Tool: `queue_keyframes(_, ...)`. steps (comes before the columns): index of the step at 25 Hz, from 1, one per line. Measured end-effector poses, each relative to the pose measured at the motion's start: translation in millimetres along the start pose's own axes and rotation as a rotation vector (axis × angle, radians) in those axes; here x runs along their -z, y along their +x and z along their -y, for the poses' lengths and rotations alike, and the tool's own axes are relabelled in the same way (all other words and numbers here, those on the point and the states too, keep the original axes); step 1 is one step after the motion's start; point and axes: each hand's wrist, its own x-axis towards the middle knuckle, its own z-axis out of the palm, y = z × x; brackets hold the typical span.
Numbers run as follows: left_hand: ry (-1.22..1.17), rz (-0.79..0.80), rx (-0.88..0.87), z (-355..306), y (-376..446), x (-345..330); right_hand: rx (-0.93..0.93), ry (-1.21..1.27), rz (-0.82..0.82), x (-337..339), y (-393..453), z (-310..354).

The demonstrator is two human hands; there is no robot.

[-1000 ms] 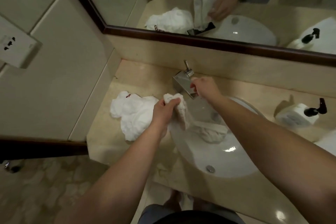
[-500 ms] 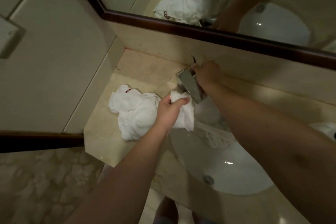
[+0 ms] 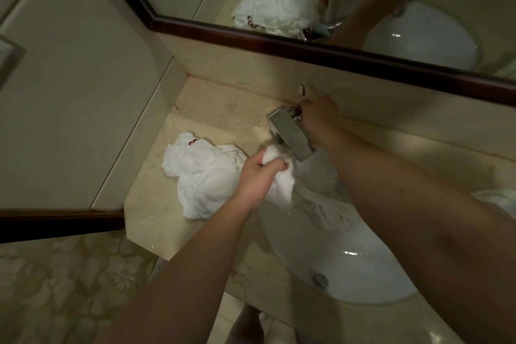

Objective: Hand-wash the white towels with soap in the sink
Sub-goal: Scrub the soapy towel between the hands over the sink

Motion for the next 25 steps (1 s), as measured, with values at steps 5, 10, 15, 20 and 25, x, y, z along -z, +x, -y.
queue_keyframes(5, 0.055, 0.169, 0.006, -11, -15, 9, 0.055, -0.032, 0.033, 30, -57, -2)
queue_keyframes(10, 0.077, 0.383, -0.075, -37, -31, 16, 0.03, 0.331, 0.173, 47, -139, -19)
queue_keyframes(15, 0.12, 0.568, -0.185, -69, -45, 23, -0.062, 0.42, 0.038, 67, -201, -17)
queue_keyframes(20, 0.265, 0.65, -0.291, -82, -55, 35, 0.001, 0.574, -0.226, 83, -241, -13)
queue_keyframes(25, 0.445, 0.747, -0.457, -83, -64, 31, 0.139, 0.591, -0.222, 96, -267, 6)
